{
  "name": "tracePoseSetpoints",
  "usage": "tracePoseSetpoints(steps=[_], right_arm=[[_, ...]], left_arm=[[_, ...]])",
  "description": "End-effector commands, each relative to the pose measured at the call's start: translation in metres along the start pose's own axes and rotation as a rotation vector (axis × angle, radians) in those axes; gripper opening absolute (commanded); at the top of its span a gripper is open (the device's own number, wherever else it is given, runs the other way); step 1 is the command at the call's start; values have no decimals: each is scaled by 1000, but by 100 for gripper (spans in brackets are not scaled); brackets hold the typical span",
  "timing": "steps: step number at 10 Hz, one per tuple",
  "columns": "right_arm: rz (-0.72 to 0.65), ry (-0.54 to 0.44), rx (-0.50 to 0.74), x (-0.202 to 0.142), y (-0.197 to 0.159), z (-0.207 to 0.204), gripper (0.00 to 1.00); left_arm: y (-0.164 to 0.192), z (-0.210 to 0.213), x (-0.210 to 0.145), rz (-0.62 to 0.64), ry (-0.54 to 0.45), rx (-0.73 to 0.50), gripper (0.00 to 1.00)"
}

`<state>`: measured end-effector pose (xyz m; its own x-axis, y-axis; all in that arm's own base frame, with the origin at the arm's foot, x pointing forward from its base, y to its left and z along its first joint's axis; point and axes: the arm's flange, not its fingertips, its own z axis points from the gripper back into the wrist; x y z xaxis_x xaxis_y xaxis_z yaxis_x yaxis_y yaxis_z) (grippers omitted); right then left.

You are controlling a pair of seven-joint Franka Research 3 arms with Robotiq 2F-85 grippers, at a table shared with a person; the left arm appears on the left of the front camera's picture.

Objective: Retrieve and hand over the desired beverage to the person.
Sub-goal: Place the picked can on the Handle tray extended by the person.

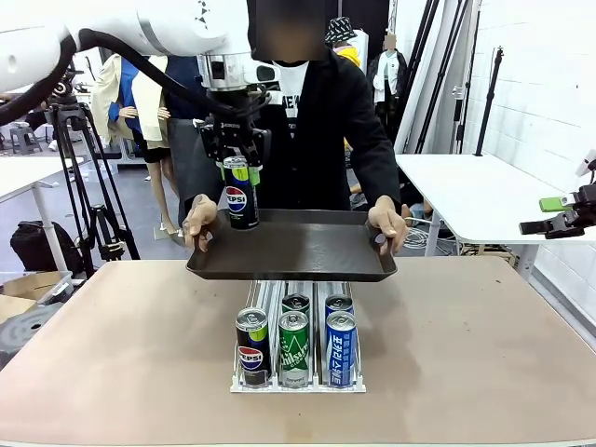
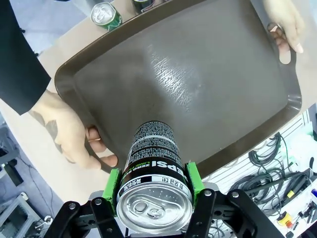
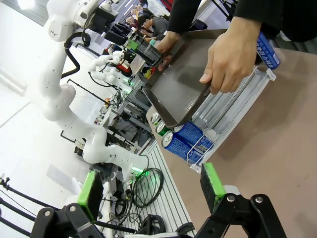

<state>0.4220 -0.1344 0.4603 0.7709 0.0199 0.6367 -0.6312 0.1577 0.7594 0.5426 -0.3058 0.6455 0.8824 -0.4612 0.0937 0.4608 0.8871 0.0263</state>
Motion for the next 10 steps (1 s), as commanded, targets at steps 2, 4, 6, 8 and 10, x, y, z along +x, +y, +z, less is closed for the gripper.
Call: tracePoseSetpoints(steps=[2, 4, 6, 8, 10], right_arm=[[12, -5, 7, -1, 1, -1, 100], [12, -5, 7, -1, 1, -1, 100], [12, -5, 7, -1, 1, -1, 100], [12, -5, 7, -1, 1, -1, 100], [12, -5, 7, -1, 1, -1, 100]], left_arm=[[0, 0, 15, -12, -11, 22, 0], [-3, -11, 17, -28, -5, 19, 0], [-2, -19, 16, -32, -19, 13, 0], [-3, -27, 15, -39, 0, 14, 0], [0, -33, 14, -27, 5, 5, 0]])
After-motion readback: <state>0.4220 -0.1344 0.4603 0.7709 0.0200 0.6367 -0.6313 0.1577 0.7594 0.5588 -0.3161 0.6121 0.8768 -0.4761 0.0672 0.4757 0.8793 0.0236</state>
